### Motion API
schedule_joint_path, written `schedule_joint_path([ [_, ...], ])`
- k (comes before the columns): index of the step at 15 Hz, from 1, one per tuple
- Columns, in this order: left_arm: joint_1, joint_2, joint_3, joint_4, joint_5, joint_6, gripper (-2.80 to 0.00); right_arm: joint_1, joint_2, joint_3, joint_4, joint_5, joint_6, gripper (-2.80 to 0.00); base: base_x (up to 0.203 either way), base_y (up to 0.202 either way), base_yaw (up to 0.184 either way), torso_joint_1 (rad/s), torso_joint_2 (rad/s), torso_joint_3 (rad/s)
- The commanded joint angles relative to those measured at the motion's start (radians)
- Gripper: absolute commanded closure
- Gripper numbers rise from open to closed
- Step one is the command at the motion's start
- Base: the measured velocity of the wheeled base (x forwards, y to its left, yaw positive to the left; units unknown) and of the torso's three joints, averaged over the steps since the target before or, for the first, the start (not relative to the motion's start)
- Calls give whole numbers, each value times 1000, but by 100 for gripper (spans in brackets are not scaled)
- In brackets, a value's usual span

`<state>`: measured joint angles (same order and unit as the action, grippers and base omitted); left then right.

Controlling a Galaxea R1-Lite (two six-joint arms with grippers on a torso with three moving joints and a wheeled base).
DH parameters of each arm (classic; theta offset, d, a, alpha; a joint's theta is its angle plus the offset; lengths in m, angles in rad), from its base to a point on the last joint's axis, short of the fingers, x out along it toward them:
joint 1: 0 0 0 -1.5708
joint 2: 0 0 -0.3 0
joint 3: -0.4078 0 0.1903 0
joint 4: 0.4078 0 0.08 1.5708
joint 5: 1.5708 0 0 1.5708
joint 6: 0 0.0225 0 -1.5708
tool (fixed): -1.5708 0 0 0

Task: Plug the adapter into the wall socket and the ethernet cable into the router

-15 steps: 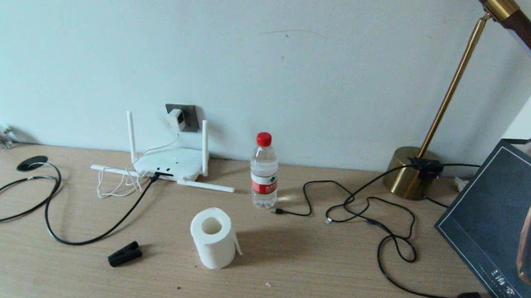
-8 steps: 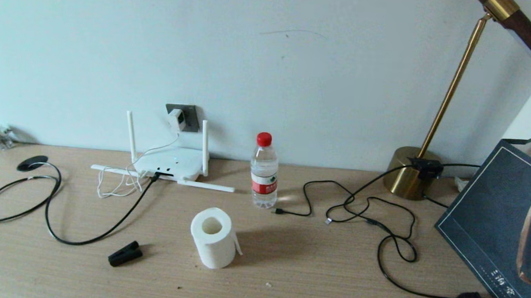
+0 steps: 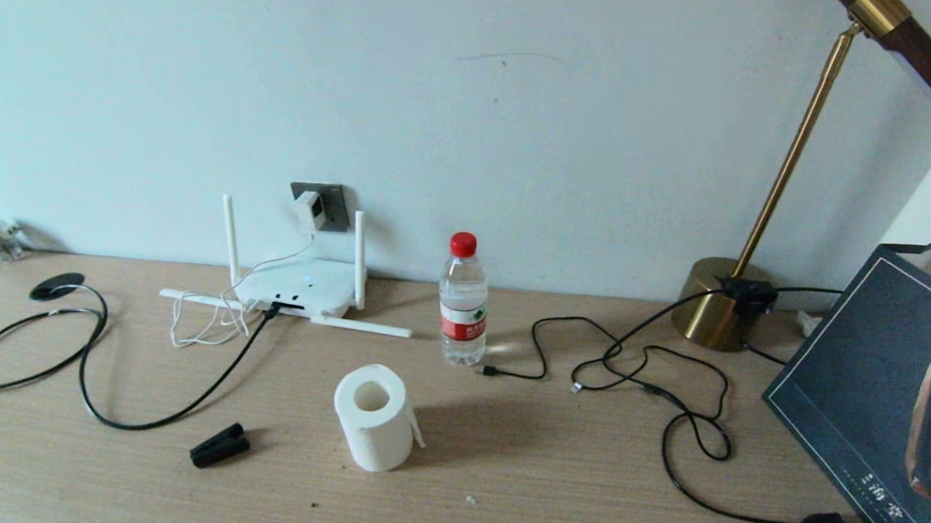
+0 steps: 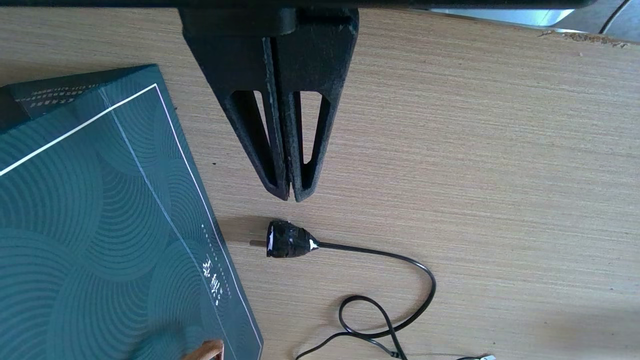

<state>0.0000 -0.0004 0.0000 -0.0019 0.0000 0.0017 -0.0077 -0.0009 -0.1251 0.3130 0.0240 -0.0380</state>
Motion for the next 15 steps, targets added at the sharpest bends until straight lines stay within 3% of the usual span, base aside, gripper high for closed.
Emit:
schedule_joint_path([
  [1,0,0,0,-3,0,0,0,0,1,1,1,1,0,0,0,0,0,0,0,0],
  [5,0,0,2,-4,0,1,0,0,1,-1,1,-13,33,0,0,0,0,0,0,0],
  [15,0,0,0,-4,0,1,0,0,1,-1,1,-27,23,0,0,0,0,0,0,0],
])
